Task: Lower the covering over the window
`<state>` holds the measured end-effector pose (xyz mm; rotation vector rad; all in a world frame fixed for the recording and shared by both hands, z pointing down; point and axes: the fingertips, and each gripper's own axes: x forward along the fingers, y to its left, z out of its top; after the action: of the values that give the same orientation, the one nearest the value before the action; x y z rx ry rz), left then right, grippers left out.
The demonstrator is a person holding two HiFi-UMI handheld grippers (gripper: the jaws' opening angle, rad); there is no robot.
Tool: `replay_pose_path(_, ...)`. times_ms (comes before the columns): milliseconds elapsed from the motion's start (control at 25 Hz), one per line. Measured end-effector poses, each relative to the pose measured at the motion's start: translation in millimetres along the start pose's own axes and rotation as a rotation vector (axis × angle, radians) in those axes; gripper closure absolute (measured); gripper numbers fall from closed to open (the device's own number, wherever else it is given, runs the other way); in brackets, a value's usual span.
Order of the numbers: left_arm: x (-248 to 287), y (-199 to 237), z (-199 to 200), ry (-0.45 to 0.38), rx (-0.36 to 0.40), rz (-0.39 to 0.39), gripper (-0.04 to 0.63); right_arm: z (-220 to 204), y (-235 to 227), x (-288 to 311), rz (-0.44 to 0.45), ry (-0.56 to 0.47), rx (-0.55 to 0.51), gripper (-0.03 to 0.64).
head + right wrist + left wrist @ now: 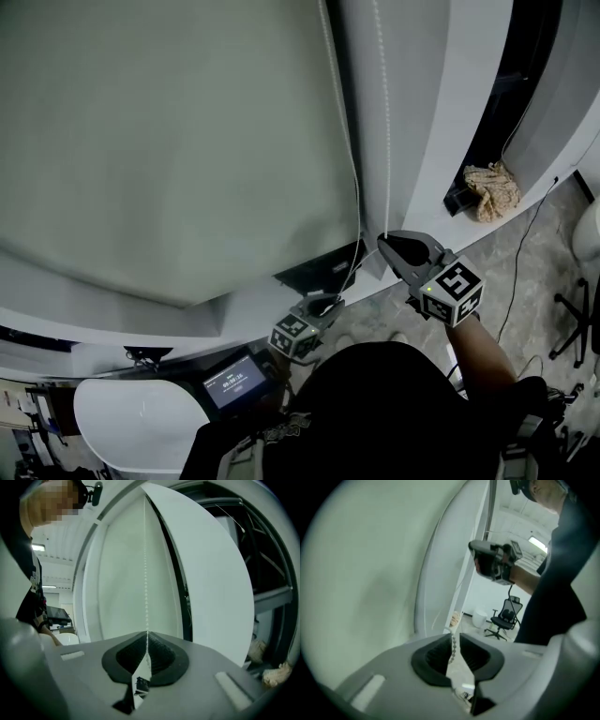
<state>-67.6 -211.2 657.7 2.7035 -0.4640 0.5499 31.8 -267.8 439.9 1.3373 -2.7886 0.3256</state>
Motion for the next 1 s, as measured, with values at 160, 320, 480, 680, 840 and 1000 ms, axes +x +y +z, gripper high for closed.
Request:
replay_pose_path(160, -39.9, 20.1, -9.8, 0.280, 0.155, -0.013, 0.511, -72.1, -15.6, 5.0, -0.043, 0.132, 0.057, 0.606)
replay_pose_path(320, -66.9, 29.0, 45.2, 0.186, 0.114, 0.015, 0.493, -116.9, -13.1, 8.3, -0.048, 0.218, 0.063, 0.606)
replay_pose_path(480, -62.4, 28.0, 136.7, -0.200, 0.000, -0.047, 0.465, -148.4, -6.5, 13.0, -0.031, 0.289, 0.071, 0.606)
replay_pose_path(680, -25.5, -38.4, 238.4, -0.502, 0.025, -0.155, 0.455, -193.4, 13.9, 21.9, 0.017, 0.383, 0.116, 0.606)
replay_pose_path(840, -16.1, -73.8, 289.0, -0.625, 0.134, -0.115, 0.447, -236.6, 29.4, 19.5, 0.058, 0.480, 0.162, 0.606)
replay_pose_path(1000, -34.7, -77.7, 330.5, -0.728, 0.125, -0.142, 0.555, -242.7, 26.1, 14.1, 0.053, 0.484, 0.185, 0.606)
